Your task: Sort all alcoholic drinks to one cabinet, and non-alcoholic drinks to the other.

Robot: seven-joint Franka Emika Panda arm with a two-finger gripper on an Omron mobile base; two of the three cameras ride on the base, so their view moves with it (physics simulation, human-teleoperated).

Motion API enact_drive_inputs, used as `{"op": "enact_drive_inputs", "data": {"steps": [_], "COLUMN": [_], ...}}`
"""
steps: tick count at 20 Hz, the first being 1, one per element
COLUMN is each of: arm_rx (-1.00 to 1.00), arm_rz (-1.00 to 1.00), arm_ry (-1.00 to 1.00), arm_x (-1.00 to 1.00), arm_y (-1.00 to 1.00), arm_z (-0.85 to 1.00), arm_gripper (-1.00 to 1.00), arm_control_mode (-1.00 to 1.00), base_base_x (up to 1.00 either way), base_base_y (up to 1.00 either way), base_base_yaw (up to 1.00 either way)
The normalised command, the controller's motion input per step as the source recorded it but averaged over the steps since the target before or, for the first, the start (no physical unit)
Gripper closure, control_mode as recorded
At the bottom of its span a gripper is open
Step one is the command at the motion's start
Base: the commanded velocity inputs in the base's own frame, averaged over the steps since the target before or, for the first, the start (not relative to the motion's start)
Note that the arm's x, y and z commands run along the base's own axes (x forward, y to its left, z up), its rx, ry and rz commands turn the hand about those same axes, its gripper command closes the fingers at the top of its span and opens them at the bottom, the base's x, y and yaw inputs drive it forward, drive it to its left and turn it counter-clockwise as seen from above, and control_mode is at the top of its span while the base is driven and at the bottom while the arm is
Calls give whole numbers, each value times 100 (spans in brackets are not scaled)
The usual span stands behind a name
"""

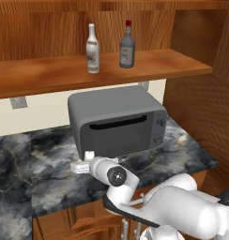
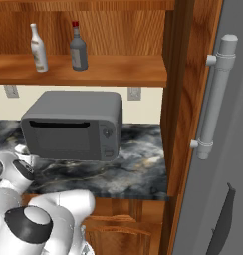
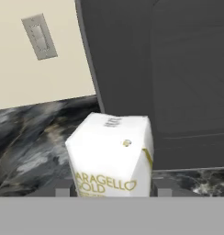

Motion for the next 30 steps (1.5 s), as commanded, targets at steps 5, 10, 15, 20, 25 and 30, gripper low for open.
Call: {"op": "enact_drive_inputs", "data": {"steps": [5, 10, 15, 20, 25, 30], "arm_rx": [-10, -15, -16, -16, -8, -1], "arm_rz": [-6, -4, -5, -6, -8, -11], "arm_ry": [3, 0, 0, 0, 0, 0], "arm_x": [-46, -48, -46, -43, -35, -20], "arm_y": [0, 0, 0, 0, -13, -29], "arm_z": [60, 56, 53, 57, 49, 44], "arm_gripper": [100, 100, 100, 100, 100, 100], "arm_control_mode": [-100, -100, -100, -100, -100, -100], "base_base_x": [0, 0, 0, 0, 0, 0], "base_base_y": [0, 0, 0, 0, 0, 0], "base_base_yaw": [0, 0, 0, 0, 0, 0]}}
